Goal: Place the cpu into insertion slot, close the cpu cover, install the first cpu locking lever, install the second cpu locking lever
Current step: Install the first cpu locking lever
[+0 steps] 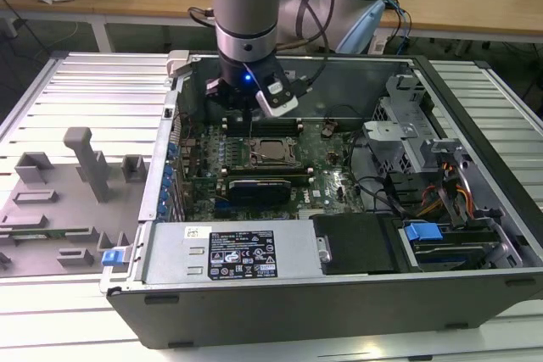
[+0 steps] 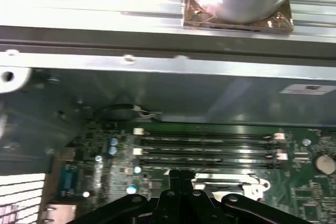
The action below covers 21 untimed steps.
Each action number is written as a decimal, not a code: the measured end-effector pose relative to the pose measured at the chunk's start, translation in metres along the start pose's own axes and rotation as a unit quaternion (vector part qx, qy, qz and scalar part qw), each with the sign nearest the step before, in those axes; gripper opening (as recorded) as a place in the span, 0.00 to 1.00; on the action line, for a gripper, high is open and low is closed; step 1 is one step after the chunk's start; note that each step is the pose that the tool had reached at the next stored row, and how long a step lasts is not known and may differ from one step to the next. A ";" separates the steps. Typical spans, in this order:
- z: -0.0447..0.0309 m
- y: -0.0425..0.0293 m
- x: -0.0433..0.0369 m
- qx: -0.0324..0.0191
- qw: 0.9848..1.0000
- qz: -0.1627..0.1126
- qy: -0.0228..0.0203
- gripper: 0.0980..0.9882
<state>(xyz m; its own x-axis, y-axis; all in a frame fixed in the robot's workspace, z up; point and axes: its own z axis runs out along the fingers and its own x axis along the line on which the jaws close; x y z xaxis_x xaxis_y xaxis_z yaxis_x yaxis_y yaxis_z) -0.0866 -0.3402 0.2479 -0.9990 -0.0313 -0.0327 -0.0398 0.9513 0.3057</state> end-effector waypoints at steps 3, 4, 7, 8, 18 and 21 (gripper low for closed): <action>0.0005 -0.0005 -0.0115 0.000 1.000 0.000 0.000 0.01; 0.0006 -0.0007 -0.0146 0.000 1.000 0.000 0.000 0.01; 0.0007 -0.0010 -0.0197 0.000 1.000 0.001 0.000 0.01; 0.0011 -0.0010 -0.0198 0.000 1.000 0.000 -0.001 0.01; 0.0058 -0.0026 -0.0188 0.002 0.998 -0.018 -0.062 0.01; 0.0084 -0.0034 -0.0188 0.004 0.998 0.002 -0.069 0.01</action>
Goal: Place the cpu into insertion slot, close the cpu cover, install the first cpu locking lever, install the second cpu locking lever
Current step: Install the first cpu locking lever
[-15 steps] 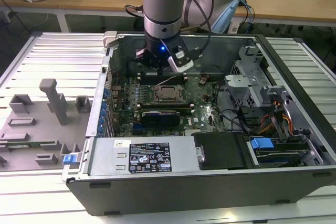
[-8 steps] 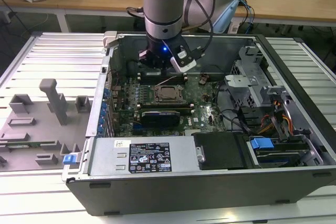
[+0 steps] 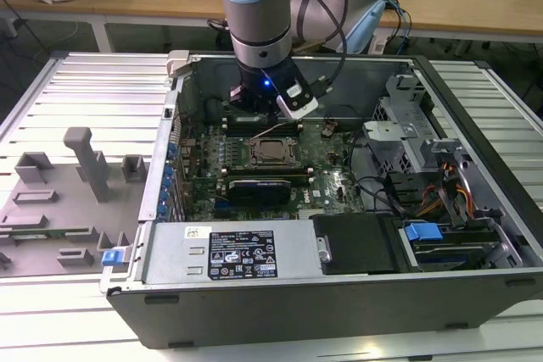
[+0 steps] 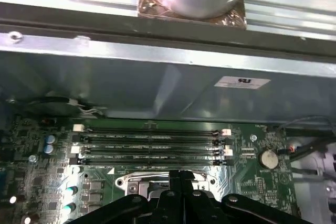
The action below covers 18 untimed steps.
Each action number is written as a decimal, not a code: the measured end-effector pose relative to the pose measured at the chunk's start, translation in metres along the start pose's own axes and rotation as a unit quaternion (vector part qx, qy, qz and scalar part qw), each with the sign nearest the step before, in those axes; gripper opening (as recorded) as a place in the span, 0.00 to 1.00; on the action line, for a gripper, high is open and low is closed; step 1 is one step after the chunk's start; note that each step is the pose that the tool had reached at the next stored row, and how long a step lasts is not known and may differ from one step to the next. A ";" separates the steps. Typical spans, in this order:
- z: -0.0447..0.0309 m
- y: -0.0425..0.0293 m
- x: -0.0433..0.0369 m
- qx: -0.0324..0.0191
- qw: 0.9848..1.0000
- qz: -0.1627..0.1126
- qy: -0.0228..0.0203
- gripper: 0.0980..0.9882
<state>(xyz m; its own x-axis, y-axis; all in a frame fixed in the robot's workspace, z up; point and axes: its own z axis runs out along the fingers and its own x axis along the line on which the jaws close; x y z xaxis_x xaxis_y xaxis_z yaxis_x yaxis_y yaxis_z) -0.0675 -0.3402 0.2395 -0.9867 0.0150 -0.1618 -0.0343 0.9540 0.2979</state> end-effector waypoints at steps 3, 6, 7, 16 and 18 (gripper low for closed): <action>0.0011 -0.0004 0.0002 0.004 1.000 0.022 -0.007 0.01; 0.0020 -0.0006 0.0003 0.008 0.999 0.037 -0.012 0.01; 0.0028 -0.0009 0.0005 0.011 0.999 0.049 -0.016 0.01; 0.0105 0.0107 0.0013 0.039 0.998 0.050 -0.018 0.01; 0.0118 0.0134 0.0014 0.039 0.998 0.050 -0.018 0.01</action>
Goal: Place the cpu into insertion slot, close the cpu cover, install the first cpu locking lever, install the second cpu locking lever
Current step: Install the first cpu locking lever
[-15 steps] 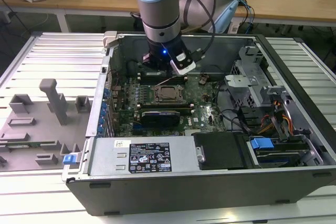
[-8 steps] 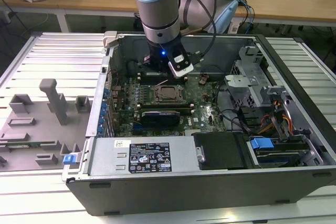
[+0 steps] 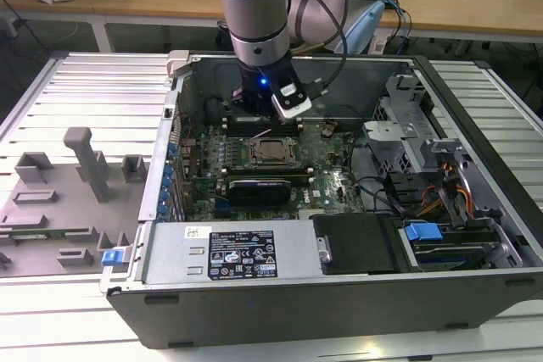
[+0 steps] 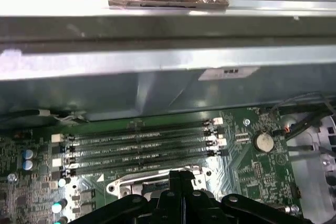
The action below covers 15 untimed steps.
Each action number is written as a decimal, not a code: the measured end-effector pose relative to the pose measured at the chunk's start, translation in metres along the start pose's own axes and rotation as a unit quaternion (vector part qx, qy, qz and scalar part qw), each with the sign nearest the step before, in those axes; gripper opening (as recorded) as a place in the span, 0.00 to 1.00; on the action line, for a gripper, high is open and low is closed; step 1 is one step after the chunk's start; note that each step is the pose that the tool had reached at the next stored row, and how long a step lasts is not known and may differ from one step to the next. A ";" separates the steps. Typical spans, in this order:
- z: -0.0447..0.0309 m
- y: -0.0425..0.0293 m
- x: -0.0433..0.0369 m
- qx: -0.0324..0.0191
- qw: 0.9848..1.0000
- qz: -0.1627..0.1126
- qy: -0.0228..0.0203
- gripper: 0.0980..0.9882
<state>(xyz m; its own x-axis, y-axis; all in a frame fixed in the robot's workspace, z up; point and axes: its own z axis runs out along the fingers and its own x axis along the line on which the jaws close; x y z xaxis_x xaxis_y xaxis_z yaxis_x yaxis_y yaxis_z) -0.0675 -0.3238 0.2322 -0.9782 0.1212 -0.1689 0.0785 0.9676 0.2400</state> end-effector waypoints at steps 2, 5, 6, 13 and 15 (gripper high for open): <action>0.0017 0.0035 0.0006 0.000 1.000 0.000 0.000 0.01; 0.0053 0.0058 0.0015 0.000 1.000 0.000 0.000 0.01; 0.0065 0.0062 0.0018 0.000 1.000 0.000 0.000 0.01; 0.0125 0.0068 0.0030 0.000 1.000 0.000 0.000 0.01; 0.0128 0.0067 0.0031 0.000 1.000 0.000 0.000 0.01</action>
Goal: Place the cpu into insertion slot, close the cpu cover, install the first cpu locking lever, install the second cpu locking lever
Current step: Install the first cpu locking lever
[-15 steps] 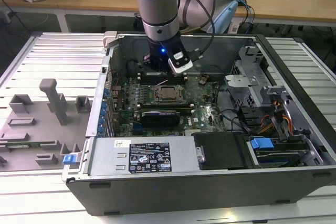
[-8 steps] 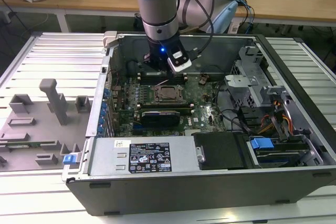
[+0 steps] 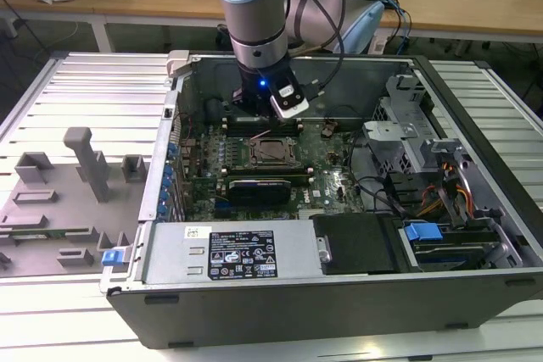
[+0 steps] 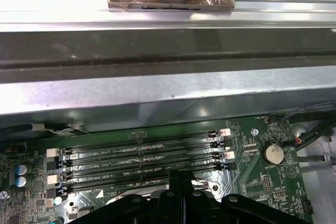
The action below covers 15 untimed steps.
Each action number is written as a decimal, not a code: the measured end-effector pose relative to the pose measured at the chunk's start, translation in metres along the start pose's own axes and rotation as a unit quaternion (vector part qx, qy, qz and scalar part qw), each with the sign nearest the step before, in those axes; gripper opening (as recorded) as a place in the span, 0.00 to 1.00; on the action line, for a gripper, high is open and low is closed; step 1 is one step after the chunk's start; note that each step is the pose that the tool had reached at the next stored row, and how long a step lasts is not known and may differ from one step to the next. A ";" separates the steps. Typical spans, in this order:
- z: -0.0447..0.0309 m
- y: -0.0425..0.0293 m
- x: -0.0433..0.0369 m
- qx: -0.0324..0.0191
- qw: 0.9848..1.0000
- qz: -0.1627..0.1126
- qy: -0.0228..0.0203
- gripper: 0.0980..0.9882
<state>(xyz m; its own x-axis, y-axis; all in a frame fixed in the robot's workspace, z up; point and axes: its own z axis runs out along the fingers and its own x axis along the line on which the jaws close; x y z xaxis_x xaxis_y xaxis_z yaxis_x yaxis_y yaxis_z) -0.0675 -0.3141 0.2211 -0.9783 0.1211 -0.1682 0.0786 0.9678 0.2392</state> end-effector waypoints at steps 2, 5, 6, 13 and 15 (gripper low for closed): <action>0.0001 0.0000 0.0000 0.000 1.000 0.000 0.000 0.01; 0.0007 -0.0002 0.0005 0.000 1.000 0.000 -0.002 0.01; 0.0014 -0.0005 0.0009 -0.001 1.000 -0.001 -0.004 0.01; 0.0062 -0.0019 0.0034 -0.001 1.000 -0.005 -0.026 0.01; 0.0068 -0.0015 0.0043 0.001 1.000 -0.006 -0.030 0.01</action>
<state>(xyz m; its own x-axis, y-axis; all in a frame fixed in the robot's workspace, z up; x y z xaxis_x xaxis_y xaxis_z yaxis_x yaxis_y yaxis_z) -0.0706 -0.3135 0.2135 -0.9661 0.1220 -0.2276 0.0669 0.9695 0.2356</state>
